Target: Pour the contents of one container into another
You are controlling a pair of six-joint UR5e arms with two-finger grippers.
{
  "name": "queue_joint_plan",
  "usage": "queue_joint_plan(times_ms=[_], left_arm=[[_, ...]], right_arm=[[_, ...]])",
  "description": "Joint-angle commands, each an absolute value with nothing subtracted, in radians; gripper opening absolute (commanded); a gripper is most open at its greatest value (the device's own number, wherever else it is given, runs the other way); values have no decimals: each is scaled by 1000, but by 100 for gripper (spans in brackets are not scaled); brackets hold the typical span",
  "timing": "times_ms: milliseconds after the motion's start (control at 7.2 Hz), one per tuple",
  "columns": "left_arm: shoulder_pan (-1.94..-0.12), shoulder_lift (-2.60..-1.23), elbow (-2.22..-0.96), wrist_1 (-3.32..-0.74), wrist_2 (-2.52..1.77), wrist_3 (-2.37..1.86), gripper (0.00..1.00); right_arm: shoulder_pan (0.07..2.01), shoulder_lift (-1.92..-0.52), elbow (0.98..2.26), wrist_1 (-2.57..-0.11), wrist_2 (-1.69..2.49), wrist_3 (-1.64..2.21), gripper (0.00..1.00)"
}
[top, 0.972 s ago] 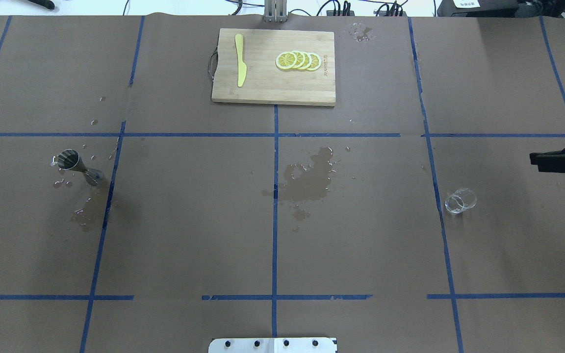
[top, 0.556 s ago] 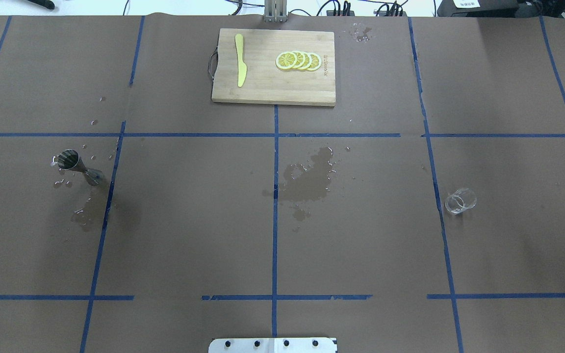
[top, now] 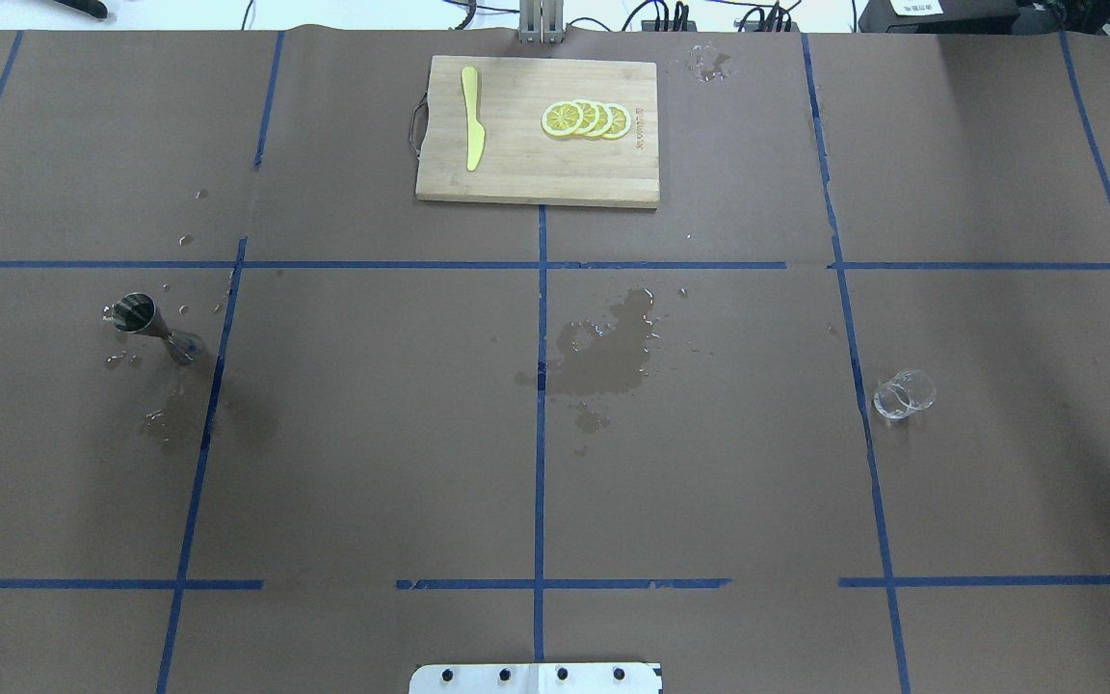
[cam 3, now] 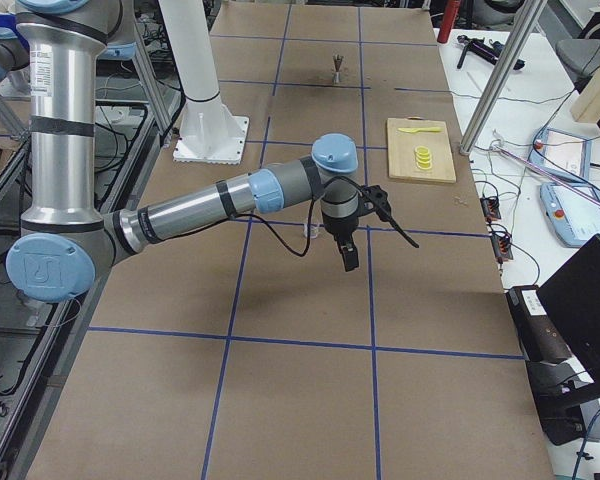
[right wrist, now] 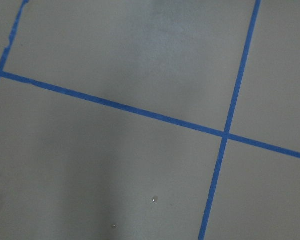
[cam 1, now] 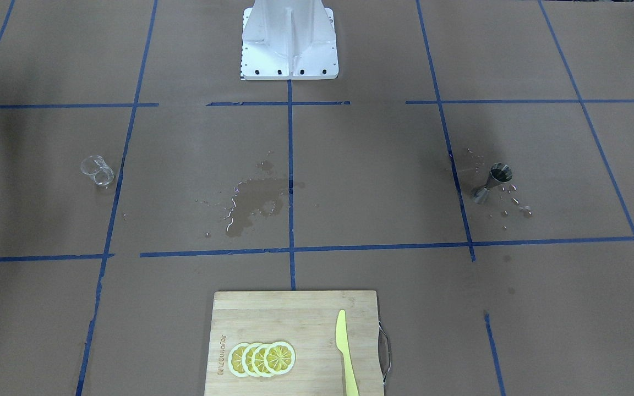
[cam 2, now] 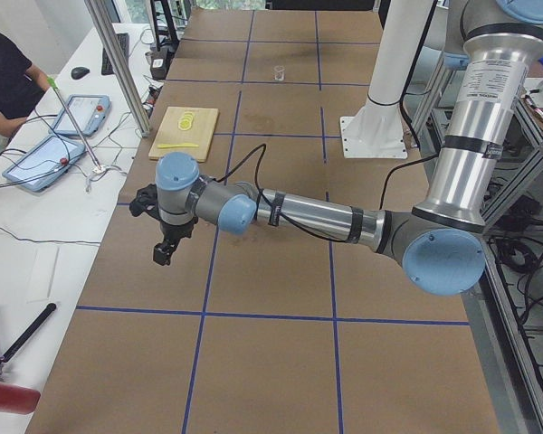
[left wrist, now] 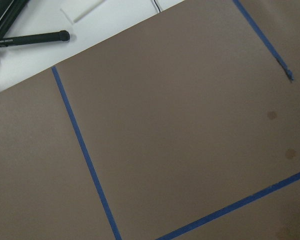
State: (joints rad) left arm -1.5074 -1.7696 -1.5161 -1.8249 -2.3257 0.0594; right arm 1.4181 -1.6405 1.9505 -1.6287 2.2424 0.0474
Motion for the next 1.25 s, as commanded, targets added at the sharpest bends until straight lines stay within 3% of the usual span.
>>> queue_joint_plan(times_ms=[0,278,694,1111], left_arm=[[-1535,-1686,-1509,-1819,-2408,92,100],[-1539,-1588,-1528,-1816,-2405,89,100],[-1549,-1548,-1529,-1815,-2398,92,100],[-1552,-1529,-1543,-1769,-2398,81,100]], right_arm=[[1462,-1661,1925,-1710,2275,-42,100],[1465,-1683,1925,-1720,2245,-115,100],[1471,-1648,1780,-1680,2258,-107,100],[1612,-1652,1727,-1680,2391,-109,100]])
